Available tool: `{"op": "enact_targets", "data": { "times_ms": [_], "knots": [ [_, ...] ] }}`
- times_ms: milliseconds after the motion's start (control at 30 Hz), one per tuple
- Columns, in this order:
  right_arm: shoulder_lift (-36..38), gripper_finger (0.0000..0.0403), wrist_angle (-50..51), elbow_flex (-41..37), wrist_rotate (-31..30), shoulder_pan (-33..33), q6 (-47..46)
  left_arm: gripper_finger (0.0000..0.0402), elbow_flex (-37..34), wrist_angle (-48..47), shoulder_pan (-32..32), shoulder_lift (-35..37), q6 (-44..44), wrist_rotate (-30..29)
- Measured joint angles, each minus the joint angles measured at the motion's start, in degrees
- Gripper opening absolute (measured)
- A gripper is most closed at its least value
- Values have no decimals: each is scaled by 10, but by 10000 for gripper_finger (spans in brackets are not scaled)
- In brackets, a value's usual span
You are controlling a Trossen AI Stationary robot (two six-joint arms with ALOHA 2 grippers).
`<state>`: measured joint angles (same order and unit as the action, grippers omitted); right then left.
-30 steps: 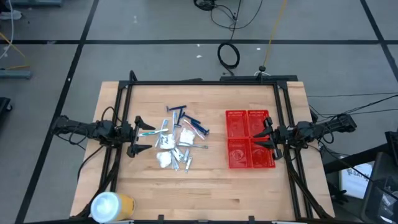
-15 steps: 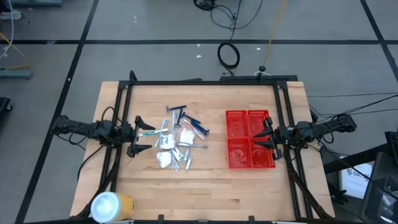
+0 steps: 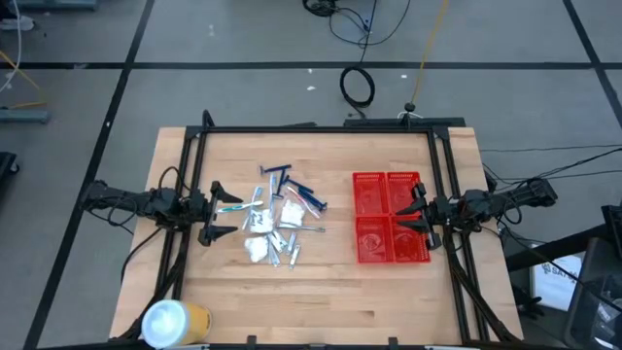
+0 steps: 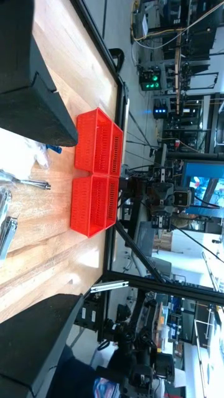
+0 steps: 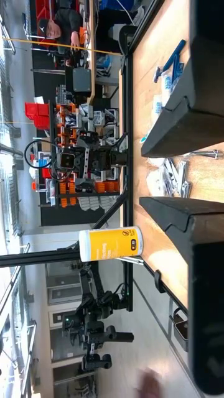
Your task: Pick & Place Travel size toiletries
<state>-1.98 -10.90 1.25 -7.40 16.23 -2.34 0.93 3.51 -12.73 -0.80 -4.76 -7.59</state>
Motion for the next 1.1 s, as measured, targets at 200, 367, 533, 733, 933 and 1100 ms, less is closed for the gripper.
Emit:
{"op": "enact_targets", "data": {
  "times_ms": [200,367,533,733,933,1100],
  "knots": [
    [0,100,0,0,0,0,0,397,0,0,0,0,0,0],
    [0,100,0,0,0,0,0,397,0,2,0,0,62,-21],
    [0,100,0,0,0,0,0,397,0,17,0,0,203,-56],
    [0,100,0,0,0,0,0,397,0,22,0,0,228,-57],
    [0,100,0,0,0,0,0,397,0,51,0,0,104,-60],
    [0,100,0,0,0,0,0,397,0,58,0,0,35,-77]
  ]
}}
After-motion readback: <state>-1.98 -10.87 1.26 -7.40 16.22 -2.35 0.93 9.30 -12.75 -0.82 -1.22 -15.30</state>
